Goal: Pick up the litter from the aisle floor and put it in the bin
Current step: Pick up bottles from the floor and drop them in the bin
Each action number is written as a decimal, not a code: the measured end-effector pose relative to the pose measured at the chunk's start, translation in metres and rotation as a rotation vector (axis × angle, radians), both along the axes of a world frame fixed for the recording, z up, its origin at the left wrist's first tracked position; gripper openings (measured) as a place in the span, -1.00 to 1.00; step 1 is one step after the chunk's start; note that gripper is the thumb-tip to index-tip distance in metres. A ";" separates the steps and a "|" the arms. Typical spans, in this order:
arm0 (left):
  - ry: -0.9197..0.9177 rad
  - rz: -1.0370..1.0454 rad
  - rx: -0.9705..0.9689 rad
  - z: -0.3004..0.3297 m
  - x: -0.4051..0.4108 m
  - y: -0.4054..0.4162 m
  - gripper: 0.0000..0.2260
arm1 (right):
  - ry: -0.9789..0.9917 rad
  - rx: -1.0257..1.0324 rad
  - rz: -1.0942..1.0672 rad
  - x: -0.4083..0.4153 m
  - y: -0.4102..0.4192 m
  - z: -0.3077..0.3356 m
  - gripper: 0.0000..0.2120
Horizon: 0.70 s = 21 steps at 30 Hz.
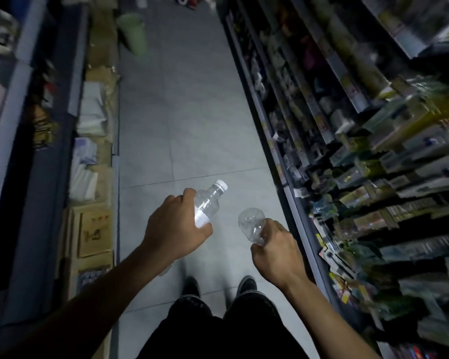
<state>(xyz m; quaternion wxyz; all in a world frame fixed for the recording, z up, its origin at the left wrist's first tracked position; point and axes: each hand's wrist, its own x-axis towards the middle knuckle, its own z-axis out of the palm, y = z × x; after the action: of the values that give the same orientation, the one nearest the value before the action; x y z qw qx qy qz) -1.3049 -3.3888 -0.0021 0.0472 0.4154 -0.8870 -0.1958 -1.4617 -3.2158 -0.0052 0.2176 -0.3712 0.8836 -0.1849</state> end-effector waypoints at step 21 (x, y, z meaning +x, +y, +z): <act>-0.047 0.419 0.139 -0.018 -0.033 0.023 -0.30 | -0.028 -0.025 0.316 -0.115 -0.047 -0.025 -0.71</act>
<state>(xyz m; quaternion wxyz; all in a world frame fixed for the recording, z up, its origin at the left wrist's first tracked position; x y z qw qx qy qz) -1.3382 -3.3660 -0.0198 0.0373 0.5976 -0.7664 -0.2326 -1.5763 -3.2625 -0.0299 0.2516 -0.5056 0.8088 -0.1643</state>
